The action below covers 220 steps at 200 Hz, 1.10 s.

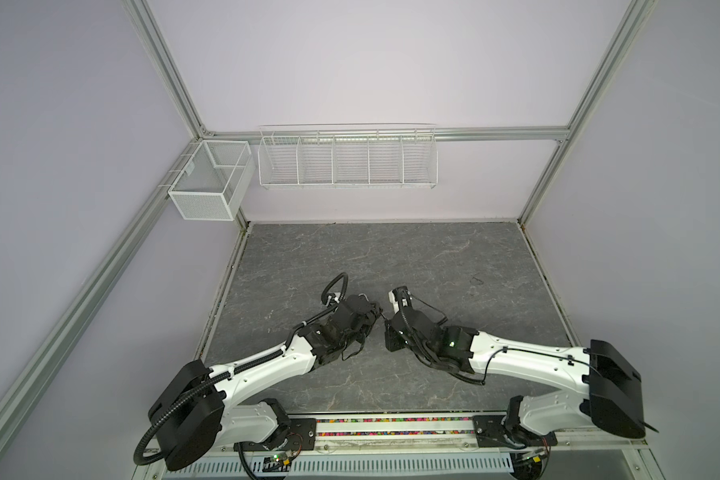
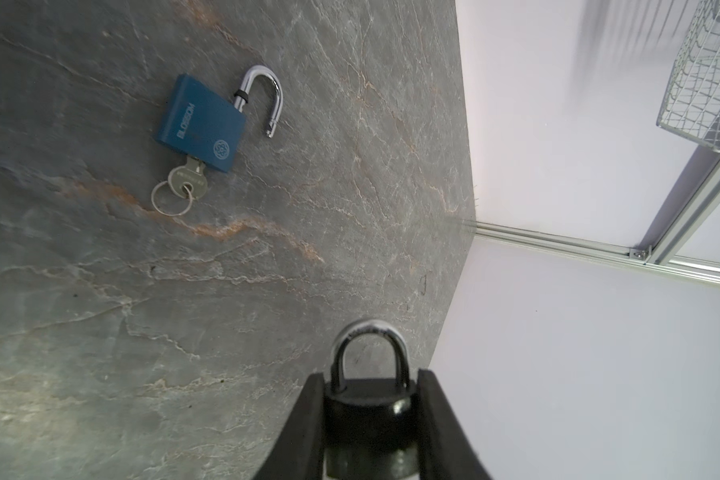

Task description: Unlock with the key

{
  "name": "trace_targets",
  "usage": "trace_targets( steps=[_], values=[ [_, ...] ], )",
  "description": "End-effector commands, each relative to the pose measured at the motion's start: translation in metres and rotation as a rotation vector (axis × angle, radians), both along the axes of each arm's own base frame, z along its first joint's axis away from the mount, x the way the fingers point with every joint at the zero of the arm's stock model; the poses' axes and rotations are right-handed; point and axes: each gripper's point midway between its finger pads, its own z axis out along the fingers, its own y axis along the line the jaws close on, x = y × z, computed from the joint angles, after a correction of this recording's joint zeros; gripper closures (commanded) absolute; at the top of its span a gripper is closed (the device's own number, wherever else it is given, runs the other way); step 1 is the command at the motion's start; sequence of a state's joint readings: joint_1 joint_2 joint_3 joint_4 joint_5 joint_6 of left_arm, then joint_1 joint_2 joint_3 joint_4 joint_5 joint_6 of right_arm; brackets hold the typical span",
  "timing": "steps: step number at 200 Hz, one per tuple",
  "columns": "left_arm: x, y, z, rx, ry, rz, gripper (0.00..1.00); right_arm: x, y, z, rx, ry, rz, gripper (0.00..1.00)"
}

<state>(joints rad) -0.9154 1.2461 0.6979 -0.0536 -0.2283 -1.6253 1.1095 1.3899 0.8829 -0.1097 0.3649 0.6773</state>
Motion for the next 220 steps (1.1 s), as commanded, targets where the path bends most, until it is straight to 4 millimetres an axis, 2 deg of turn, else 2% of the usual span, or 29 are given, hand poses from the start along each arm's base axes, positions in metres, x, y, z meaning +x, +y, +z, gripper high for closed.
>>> trace_targets(
  steps=[1,28,53,103,163,199,220],
  values=[
    [-0.022,-0.024,0.019,-0.047,0.013,-0.142,1.0,-0.001,0.044,0.079,0.357,-0.067,0.13,0.94],
    [-0.023,-0.015,0.021,-0.023,-0.003,-0.129,1.0,0.001,0.036,0.082,0.335,-0.062,0.118,0.94],
    [-0.023,-0.007,0.027,-0.008,-0.016,-0.105,1.0,0.008,0.019,0.066,0.131,-0.09,0.039,0.94],
    [-0.017,0.002,0.04,-0.013,-0.044,-0.062,1.0,0.0,0.011,0.046,0.01,-0.037,-0.002,0.94],
    [-0.012,0.0,0.047,-0.054,-0.047,-0.047,1.0,-0.006,0.008,0.034,-0.054,-0.022,0.003,0.94],
    [-0.008,0.01,0.045,-0.049,-0.053,-0.022,1.0,-0.008,0.004,0.026,-0.075,0.023,-0.021,0.94],
    [-0.007,0.017,0.044,-0.042,-0.054,-0.003,1.0,-0.008,0.003,0.027,-0.068,0.032,-0.029,0.94]
  ],
)
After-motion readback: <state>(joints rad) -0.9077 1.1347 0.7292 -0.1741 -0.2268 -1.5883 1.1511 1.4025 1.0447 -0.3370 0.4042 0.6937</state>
